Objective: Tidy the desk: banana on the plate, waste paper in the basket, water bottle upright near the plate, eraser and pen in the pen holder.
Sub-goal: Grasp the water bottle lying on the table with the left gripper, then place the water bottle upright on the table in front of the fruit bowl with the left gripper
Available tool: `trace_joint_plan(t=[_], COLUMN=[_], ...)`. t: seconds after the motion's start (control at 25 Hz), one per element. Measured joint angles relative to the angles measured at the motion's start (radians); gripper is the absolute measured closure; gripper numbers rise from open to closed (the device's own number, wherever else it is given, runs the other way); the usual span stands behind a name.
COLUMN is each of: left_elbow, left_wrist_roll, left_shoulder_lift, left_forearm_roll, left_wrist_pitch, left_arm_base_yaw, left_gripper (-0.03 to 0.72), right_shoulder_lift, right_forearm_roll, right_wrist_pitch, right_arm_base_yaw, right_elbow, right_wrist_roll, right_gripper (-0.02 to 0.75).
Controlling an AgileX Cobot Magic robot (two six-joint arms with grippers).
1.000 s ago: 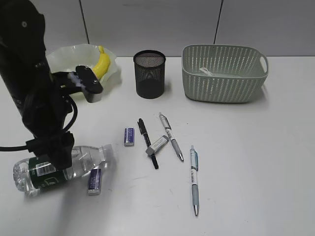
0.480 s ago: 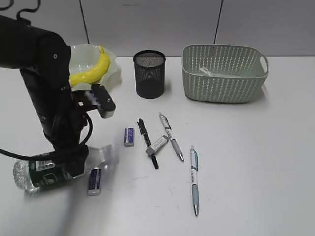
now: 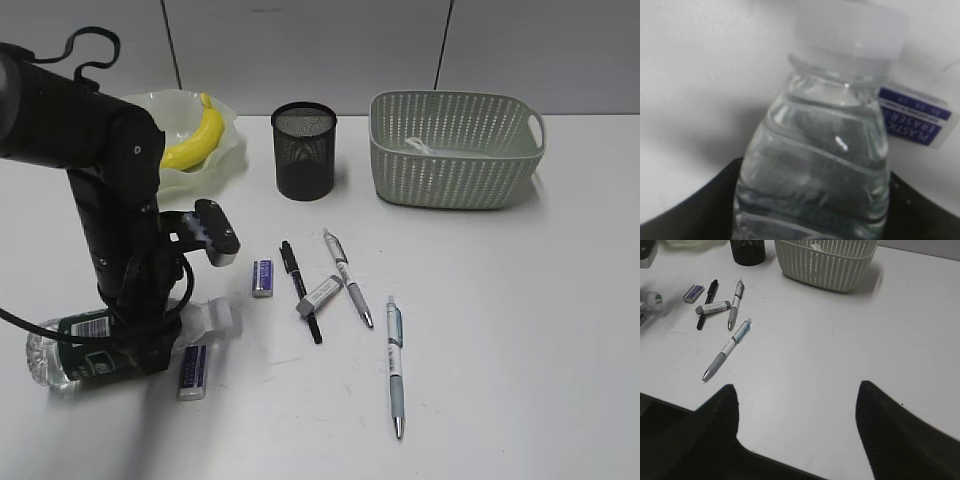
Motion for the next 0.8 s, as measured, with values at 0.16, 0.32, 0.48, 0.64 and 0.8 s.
trace_joint_plan(t=[0.16,0.32,0.48,0.64,0.8], left_elbow=[-0.002,-0.026,-0.036,-0.033,0.030], left_wrist_roll=[0.000,-0.020,-0.093,-0.137,-0.142], left_shoulder_lift=[-0.014,-0.081,-0.189,-0.296,-0.383], left_forearm_roll=[-0.003,-0.014,-0.017,-0.117,-0.274], left_wrist_pitch=[0.001,0.037,0.009,-0.071,-0.240], left_arm_base_yaw=[0.000,0.000,0.006,0.057,0.136], left_gripper=[0.174,0.174,0.174,0.174,0.174], right_shoulder_lift=[0.000,0.000,0.000,0.000,0.000], right_forearm_roll=[0.000,0.000,-0.001,-0.001,-0.001], right_wrist_pitch=[0.000,0.000,0.000,0.000,0.000], right_arm_base_yaw=[0.000,0.000,0.000,0.000,0.000], right_elbow=[0.000,0.000,0.000,0.000,0.000], right_wrist_roll=[0.000,0.000,0.000,0.000,0.000], right_gripper=[0.164,0.164,0.164,0.164,0.164])
